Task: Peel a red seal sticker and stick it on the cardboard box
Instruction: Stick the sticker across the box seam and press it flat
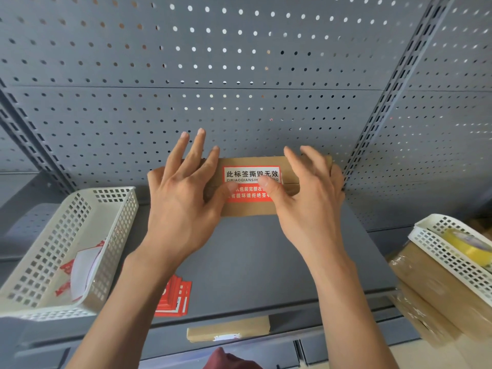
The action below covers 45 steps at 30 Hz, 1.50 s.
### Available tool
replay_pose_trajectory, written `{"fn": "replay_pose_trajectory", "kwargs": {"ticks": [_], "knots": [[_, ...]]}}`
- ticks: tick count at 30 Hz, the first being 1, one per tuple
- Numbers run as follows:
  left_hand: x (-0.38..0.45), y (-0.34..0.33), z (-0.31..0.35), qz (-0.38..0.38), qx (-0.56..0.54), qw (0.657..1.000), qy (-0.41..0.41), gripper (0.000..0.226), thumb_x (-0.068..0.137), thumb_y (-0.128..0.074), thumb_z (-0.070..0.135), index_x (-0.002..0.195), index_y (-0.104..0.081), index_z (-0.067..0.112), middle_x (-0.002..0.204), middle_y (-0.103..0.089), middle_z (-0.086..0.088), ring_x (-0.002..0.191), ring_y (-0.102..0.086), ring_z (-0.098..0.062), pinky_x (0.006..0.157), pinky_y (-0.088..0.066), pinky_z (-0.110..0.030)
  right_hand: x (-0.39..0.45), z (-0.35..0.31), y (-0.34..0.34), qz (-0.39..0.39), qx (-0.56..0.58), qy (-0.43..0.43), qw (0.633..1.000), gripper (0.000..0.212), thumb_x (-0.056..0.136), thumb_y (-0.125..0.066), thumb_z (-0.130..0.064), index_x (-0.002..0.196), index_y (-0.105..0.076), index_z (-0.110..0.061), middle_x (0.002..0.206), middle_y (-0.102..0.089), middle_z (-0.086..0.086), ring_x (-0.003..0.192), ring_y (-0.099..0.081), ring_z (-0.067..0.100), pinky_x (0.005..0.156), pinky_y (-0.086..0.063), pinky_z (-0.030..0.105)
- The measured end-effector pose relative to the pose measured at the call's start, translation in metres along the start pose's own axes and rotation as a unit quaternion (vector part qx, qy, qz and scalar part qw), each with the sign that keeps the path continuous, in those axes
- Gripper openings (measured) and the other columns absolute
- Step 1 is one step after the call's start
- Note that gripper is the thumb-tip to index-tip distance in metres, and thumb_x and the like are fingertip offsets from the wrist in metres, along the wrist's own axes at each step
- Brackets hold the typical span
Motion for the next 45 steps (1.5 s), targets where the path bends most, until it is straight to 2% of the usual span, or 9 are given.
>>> {"fn": "replay_pose_trajectory", "kwargs": {"ticks": [9, 14, 17, 20, 24, 32, 36, 42, 45], "knots": [[0.002, -0.001, -0.002, -0.021, 0.009, 1.000, -0.017, 0.060, 0.098, -0.037, 0.051, 0.146, -0.049, 0.017, 0.165, -0.027, 0.001, 0.155, -0.015, -0.023, 0.098, -0.031, -0.052, 0.005, 0.006, 0.002, -0.027, 0.011, 0.015, 0.999, 0.052, 0.095, -0.056, -0.049, 0.145, -0.048, -0.038, 0.157, -0.035, -0.010, 0.143, -0.025, 0.031, 0.115, -0.026, 0.050], [0.004, -0.001, -0.002, -0.026, 0.030, 0.999, -0.032, 0.060, 0.099, -0.035, 0.049, 0.147, -0.046, 0.015, 0.166, -0.026, -0.001, 0.155, -0.015, -0.026, 0.096, -0.032, -0.053, 0.005, 0.008, 0.002, -0.032, -0.004, 0.035, 0.999, 0.043, 0.103, -0.039, -0.042, 0.146, -0.045, -0.042, 0.160, -0.029, -0.014, 0.141, -0.023, 0.031, 0.109, -0.026, 0.049], [0.005, -0.001, 0.000, -0.023, 0.046, 0.998, -0.029, 0.076, 0.093, -0.037, 0.067, 0.147, -0.046, 0.015, 0.166, -0.026, 0.000, 0.155, -0.015, -0.025, 0.095, -0.032, -0.051, 0.004, 0.005, 0.000, -0.044, -0.005, 0.024, 0.999, 0.059, 0.092, -0.037, -0.062, 0.148, -0.041, -0.044, 0.163, -0.022, -0.016, 0.144, -0.018, 0.030, 0.112, -0.023, 0.051], [0.006, -0.002, -0.001, -0.034, 0.067, 0.997, -0.025, 0.093, 0.083, -0.040, 0.082, 0.148, -0.045, 0.015, 0.167, -0.024, 0.000, 0.155, -0.015, -0.025, 0.095, -0.032, -0.050, 0.002, 0.002, -0.003, -0.046, -0.037, 0.030, 0.998, 0.089, 0.073, -0.044, -0.085, 0.151, -0.033, -0.043, 0.164, -0.018, -0.015, 0.144, -0.019, 0.033, 0.111, -0.026, 0.052], [0.007, -0.002, -0.001, -0.035, 0.073, 0.996, -0.026, 0.093, 0.083, -0.041, 0.082, 0.148, -0.044, 0.015, 0.166, -0.025, 0.000, 0.154, -0.019, -0.025, 0.096, -0.032, -0.051, 0.005, 0.005, -0.004, -0.062, -0.047, 0.036, 0.996, 0.098, 0.068, -0.051, -0.088, 0.153, -0.029, -0.043, 0.165, -0.016, -0.015, 0.144, -0.019, 0.034, 0.108, -0.027, 0.053], [0.008, -0.002, -0.002, -0.041, 0.060, 0.997, -0.036, 0.086, 0.086, -0.042, 0.076, 0.149, -0.044, 0.018, 0.165, -0.027, 0.003, 0.141, -0.035, -0.024, 0.093, -0.031, -0.049, 0.005, 0.011, -0.001, -0.089, -0.010, 0.044, 0.995, 0.084, 0.076, -0.054, -0.074, 0.151, -0.032, -0.045, 0.165, -0.014, -0.018, 0.146, -0.014, 0.029, 0.117, -0.017, 0.047], [0.009, 0.000, -0.002, -0.052, 0.046, 0.997, -0.042, 0.083, 0.086, -0.041, 0.073, 0.150, -0.042, 0.019, 0.166, -0.025, 0.006, 0.135, -0.036, -0.022, 0.090, -0.026, -0.044, 0.007, 0.018, 0.003, -0.101, 0.038, 0.046, 0.993, 0.074, 0.086, -0.067, -0.055, 0.151, -0.035, -0.043, 0.164, -0.016, -0.021, 0.147, -0.012, 0.028, 0.119, -0.011, 0.042], [0.005, 0.004, -0.001, -0.069, 0.016, 0.997, -0.042, 0.073, 0.091, -0.033, 0.063, 0.152, -0.039, 0.024, 0.165, -0.025, 0.013, 0.134, -0.034, -0.020, 0.096, -0.026, -0.046, 0.004, 0.024, 0.006, -0.133, 0.059, 0.054, 0.988, 0.065, 0.096, -0.063, -0.028, 0.151, -0.034, -0.044, 0.163, -0.014, -0.028, 0.150, -0.007, 0.023, 0.124, -0.011, 0.052], [0.006, 0.004, 0.001, -0.051, -0.010, 0.999, 0.003, 0.063, 0.095, -0.027, 0.059, 0.148, -0.046, 0.029, 0.163, -0.029, 0.016, 0.133, -0.036, -0.021, 0.100, -0.026, -0.047, 0.005, 0.026, 0.005, -0.137, 0.058, 0.059, 0.987, 0.062, 0.096, -0.061, -0.029, 0.151, -0.036, -0.042, 0.162, -0.016, -0.027, 0.151, -0.009, 0.023, 0.123, -0.014, 0.054]]}}
Point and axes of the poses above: each hand's wrist, its own x-axis towards the middle knuckle, its own y-axis out of the back of the hand, z = x × y, the point moved 6 cm from there along x, towards the middle knuckle
